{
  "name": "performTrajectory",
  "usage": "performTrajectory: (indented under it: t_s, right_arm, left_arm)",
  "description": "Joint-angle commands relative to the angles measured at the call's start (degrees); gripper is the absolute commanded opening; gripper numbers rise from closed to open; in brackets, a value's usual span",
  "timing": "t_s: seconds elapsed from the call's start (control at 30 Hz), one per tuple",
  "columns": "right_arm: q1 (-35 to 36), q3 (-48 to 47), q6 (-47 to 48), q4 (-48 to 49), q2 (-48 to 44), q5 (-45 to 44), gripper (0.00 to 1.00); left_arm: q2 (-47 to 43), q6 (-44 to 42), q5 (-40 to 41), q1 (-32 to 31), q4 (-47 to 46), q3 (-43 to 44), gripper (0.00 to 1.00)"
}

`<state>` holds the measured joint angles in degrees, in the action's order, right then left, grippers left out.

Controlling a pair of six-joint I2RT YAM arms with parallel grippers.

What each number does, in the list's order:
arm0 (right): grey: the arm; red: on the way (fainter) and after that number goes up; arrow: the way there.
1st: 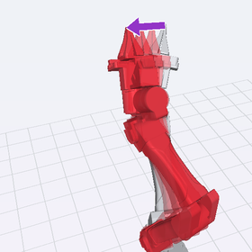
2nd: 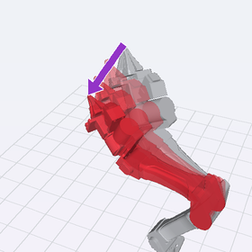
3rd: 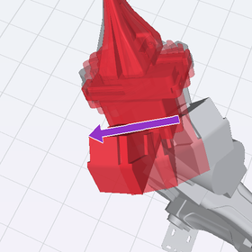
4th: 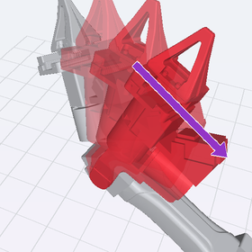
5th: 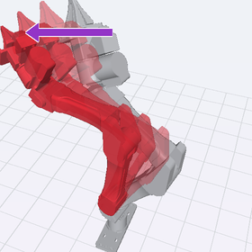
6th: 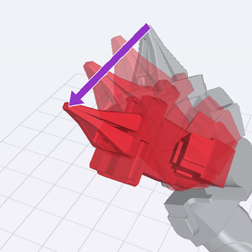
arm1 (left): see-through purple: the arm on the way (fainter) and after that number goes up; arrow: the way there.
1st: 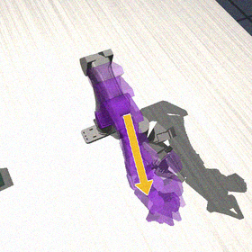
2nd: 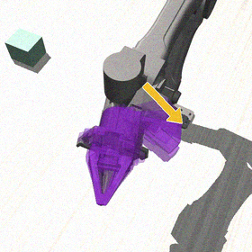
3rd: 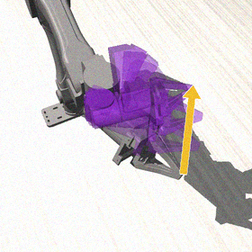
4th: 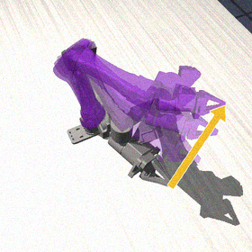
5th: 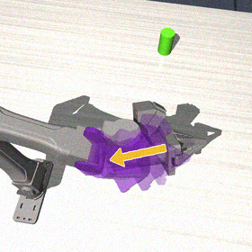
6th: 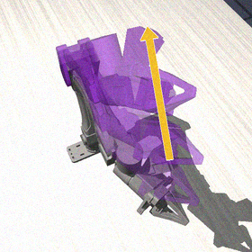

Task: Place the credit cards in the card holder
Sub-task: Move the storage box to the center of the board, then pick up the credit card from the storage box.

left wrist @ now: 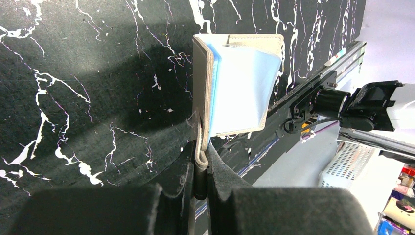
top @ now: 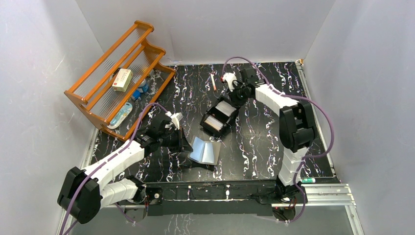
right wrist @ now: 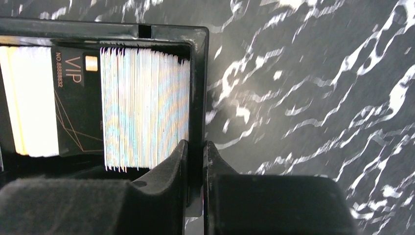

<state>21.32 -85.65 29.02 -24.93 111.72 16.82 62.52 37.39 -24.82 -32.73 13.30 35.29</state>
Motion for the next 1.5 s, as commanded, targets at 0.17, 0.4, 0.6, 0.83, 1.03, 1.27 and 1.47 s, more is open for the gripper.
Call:
performTrajectory:
  t_s: [0.17, 0.4, 0.6, 0.83, 1.03, 1.27, 1.47]
  right_arm:
    - [-0.7, 13.27, -2.25, -6.23, -17.04, -5.94, 0.01]
    - [-0.71, 17.13, -9.78, -8.0, -24.26, -10.61, 0.17]
    - [-0.74, 17.17, -15.16, -10.36, -25.13, -15.09, 0.44]
    - [0.36, 14.64, -24.22, -11.17, -27.95, -13.49, 0.54]
    - [12.03, 16.46, -26.47, -6.69, -31.19, -21.66, 0.67]
    - [21.6, 18.14, -24.1, -7.02, -25.95, -29.57, 0.88]
    - [24.19, 20.1, -21.25, -5.95, -22.92, -34.32, 0.94]
  left_arm:
    - [2.8, 0.27, -2.23, 0.31, -1.75, -0.74, 0.0]
    - [3.56, 2.37, -4.03, 0.34, -4.33, -2.25, 0.0]
    - [4.21, 5.44, -5.68, 0.23, -8.47, -4.18, 0.0]
    - [4.99, 6.13, -5.74, 0.23, -9.39, -4.45, 0.0]
    - [4.99, 6.21, -5.25, 0.26, -9.43, -4.91, 0.0]
    - [4.8, 6.04, -5.46, 0.26, -9.29, -5.32, 0.0]
    - [4.13, 5.79, -5.14, 0.26, -8.73, -5.37, 0.0]
